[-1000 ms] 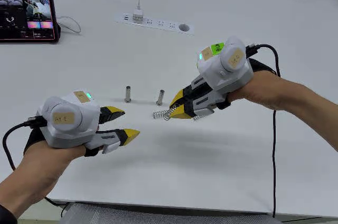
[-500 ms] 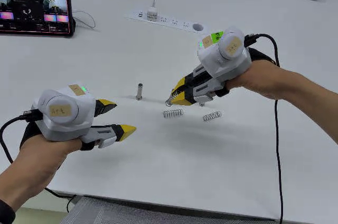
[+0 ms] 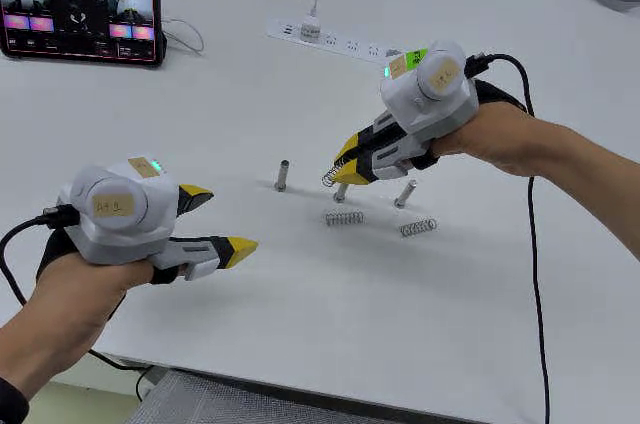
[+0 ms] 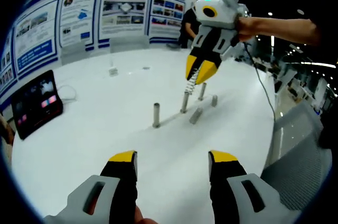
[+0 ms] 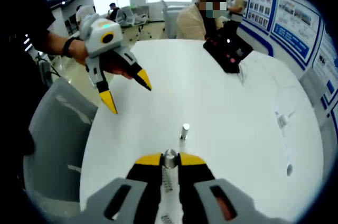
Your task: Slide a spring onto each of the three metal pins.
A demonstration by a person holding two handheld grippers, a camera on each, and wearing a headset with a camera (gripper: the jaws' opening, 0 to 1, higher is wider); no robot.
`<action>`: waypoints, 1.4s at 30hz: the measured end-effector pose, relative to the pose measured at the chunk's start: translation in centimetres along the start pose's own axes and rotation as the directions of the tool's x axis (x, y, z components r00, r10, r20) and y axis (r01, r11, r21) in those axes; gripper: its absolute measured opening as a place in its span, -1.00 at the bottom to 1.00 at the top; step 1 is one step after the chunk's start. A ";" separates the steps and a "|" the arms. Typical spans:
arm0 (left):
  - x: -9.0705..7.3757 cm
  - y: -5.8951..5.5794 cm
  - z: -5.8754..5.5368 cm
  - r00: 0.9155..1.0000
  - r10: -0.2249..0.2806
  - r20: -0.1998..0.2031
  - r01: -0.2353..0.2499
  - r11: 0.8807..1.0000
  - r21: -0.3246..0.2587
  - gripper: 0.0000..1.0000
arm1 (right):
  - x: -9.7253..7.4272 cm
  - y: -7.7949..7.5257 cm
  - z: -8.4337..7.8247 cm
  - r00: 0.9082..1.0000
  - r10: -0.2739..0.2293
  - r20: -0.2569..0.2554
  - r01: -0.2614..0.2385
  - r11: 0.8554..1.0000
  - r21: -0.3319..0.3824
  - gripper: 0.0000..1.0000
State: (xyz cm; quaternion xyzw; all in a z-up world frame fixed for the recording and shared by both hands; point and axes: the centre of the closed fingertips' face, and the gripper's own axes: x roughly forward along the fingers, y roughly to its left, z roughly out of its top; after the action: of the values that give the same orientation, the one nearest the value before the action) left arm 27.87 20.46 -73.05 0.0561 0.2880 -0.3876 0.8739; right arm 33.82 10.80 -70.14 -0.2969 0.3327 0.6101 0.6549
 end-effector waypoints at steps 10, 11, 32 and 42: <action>-0.8 0.8 0.0 1.000 0.025 0.010 -0.025 0.999 -0.023 0.15 | 1.2 -1.1 0.8 1.000 -0.002 -0.014 0.002 1.000 -0.004 -0.75; -0.9 0.9 0.0 1.000 0.027 0.010 -0.026 0.999 -0.025 0.16 | 1.3 -1.2 0.9 1.000 -0.001 -0.014 0.001 1.000 -0.003 -0.75; -2.4 1.8 -1.1 0.999 0.052 0.008 -0.052 0.997 -0.057 0.20 | 3.2 -2.2 2.3 0.999 0.013 -0.042 -0.015 0.999 -0.050 -0.75; -2.8 2.4 -1.2 0.998 0.061 0.010 -0.061 0.996 -0.068 0.20 | 4.1 -2.2 2.7 0.998 0.018 -0.052 -0.022 0.998 -0.063 -0.75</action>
State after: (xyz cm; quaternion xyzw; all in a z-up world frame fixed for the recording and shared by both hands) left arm 27.51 24.29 -72.82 0.0329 0.2937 -0.3512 0.8885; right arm 36.38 15.21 -71.88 -0.3298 0.3330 0.6190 0.6303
